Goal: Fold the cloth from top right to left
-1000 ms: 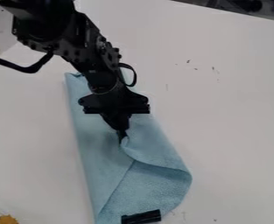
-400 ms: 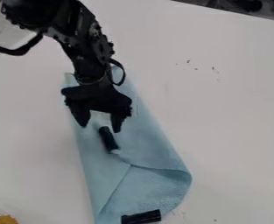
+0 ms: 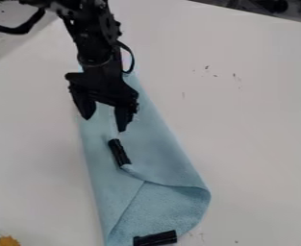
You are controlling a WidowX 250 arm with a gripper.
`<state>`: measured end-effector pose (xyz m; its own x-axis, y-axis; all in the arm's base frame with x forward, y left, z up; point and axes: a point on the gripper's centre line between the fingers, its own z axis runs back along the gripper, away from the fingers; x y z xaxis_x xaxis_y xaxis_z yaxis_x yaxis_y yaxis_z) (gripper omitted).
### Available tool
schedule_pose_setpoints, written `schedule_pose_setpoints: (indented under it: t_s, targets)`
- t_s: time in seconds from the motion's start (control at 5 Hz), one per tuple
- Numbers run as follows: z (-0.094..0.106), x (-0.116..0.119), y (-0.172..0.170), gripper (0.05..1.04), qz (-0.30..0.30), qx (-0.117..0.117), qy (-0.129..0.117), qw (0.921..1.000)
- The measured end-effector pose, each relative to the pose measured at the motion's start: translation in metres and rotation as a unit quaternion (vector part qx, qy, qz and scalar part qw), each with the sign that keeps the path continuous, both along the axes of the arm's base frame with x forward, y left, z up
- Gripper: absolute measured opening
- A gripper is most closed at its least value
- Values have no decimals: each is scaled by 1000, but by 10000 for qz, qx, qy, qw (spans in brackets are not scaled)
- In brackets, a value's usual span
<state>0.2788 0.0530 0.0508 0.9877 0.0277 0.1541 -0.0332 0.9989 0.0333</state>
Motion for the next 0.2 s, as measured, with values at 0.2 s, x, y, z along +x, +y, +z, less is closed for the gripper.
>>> schedule_pose_setpoints:
  t_s: [0.2]
  targets:
    - [-3,2,-1,1000,-26,-37,95,9999]
